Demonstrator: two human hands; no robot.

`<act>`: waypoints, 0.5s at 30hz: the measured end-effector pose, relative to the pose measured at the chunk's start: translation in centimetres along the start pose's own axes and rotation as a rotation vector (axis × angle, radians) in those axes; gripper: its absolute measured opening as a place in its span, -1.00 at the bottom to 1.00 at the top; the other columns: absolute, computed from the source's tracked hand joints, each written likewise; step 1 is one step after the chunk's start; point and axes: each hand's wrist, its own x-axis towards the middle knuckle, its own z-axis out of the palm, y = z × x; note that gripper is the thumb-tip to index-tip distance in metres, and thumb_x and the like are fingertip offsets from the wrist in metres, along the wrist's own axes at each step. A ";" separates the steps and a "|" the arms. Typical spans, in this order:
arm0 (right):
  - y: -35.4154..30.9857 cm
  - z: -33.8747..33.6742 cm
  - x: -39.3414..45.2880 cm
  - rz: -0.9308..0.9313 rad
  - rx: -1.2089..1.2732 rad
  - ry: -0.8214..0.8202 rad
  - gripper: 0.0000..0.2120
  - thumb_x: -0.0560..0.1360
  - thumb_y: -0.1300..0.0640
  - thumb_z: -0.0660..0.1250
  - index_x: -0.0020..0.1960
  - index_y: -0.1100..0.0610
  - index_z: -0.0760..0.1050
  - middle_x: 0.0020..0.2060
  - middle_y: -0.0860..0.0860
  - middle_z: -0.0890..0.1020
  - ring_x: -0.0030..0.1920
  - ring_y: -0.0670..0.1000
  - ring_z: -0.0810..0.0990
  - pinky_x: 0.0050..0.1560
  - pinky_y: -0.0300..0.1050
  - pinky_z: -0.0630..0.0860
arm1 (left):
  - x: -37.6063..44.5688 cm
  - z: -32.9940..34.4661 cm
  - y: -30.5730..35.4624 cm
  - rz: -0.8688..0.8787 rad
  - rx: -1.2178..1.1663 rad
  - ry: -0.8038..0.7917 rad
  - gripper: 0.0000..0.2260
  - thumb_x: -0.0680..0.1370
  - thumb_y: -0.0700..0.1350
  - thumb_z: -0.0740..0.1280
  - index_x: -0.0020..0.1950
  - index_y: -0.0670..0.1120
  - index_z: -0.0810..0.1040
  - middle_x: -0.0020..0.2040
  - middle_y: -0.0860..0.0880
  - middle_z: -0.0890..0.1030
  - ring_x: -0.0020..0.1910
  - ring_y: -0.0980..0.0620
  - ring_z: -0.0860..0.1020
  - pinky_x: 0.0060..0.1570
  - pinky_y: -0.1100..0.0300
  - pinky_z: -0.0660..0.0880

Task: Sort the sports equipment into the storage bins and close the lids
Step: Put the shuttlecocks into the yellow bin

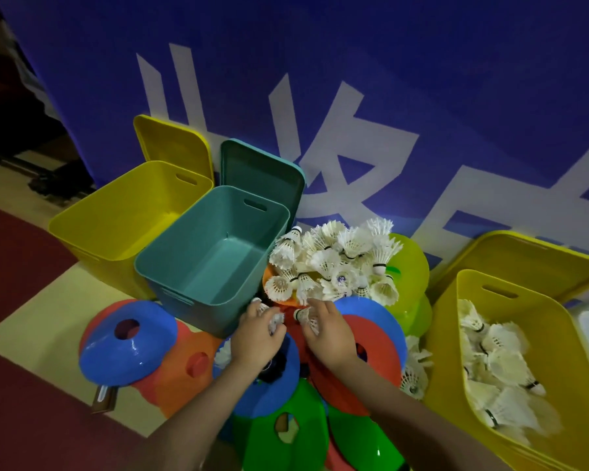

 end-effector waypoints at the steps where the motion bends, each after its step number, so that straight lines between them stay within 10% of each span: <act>1: 0.5 -0.5 -0.3 0.011 0.003 0.013 -0.57 0.55 -0.06 0.23 0.39 0.02 0.34 0.21 0.00 0.48 0.16 0.02 0.51 -0.09 -0.07 0.53 | 0.3 0.0 0.3 -0.008 0.032 -0.022 -0.65 0.54 0.16 0.23 0.30 0.13 0.47 0.49 -0.03 0.21 0.38 -0.08 0.31 0.11 0.09 0.46; 8: 4.3 -4.2 -3.2 0.108 0.115 0.069 -0.53 0.55 -0.07 0.25 0.42 0.05 0.32 0.27 0.02 0.45 0.24 0.03 0.48 0.09 -0.08 0.45 | 1.6 0.2 1.1 -0.105 -0.122 0.056 -0.84 0.48 0.06 0.38 -0.10 0.00 0.49 0.30 -0.04 0.38 -0.05 -0.10 0.56 -0.12 0.04 0.53; 15: 6.5 -7.6 -6.5 0.218 0.324 0.138 -0.46 0.54 -0.13 0.25 0.47 -0.05 0.21 0.07 -0.07 0.57 0.01 -0.02 0.57 -0.05 -0.15 0.43 | -0.1 0.1 3.1 -0.055 -0.448 0.158 -0.72 0.54 -0.13 0.34 0.25 -0.10 0.52 0.27 -0.13 0.43 0.16 -0.11 0.49 0.14 0.11 0.39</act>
